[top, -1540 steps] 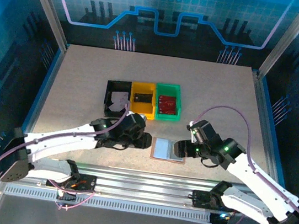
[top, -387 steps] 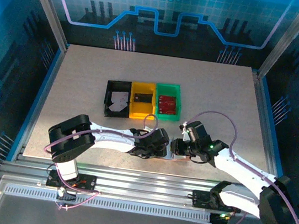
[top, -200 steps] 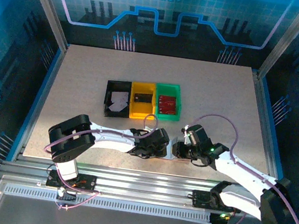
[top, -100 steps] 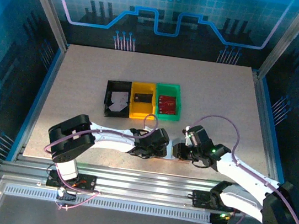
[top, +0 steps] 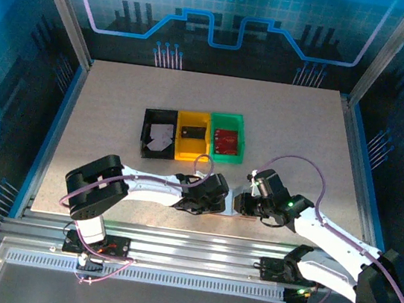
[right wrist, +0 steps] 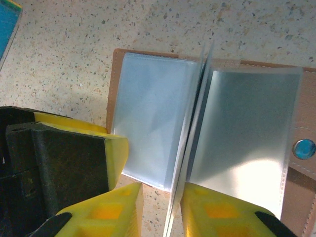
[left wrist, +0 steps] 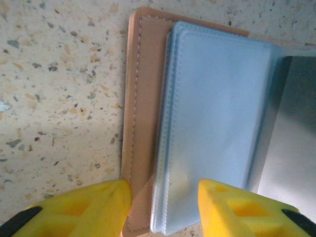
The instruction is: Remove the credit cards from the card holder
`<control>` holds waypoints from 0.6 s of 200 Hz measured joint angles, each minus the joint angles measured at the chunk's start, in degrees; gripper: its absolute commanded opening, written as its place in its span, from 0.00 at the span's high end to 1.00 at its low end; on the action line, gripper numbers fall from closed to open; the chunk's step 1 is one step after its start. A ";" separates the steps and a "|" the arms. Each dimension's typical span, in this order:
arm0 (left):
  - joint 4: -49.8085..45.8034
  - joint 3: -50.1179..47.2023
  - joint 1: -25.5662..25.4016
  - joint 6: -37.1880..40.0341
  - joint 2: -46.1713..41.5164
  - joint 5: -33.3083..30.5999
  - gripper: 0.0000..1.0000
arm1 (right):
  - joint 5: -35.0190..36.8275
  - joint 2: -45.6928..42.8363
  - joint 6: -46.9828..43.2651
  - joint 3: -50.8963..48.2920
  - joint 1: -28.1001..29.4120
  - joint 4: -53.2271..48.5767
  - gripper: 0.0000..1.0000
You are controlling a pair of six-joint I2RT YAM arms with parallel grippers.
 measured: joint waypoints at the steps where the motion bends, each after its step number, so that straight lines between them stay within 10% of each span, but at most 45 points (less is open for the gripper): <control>1: 0.00 0.00 0.00 0.00 0.00 0.00 0.56 | 0.00 -0.02 0.00 0.00 0.00 0.00 0.74; 120: 0.00 -0.02 0.00 -0.02 0.00 0.00 0.56 | 0.04 -1.40 -0.02 1.29 -0.04 -1.49 0.79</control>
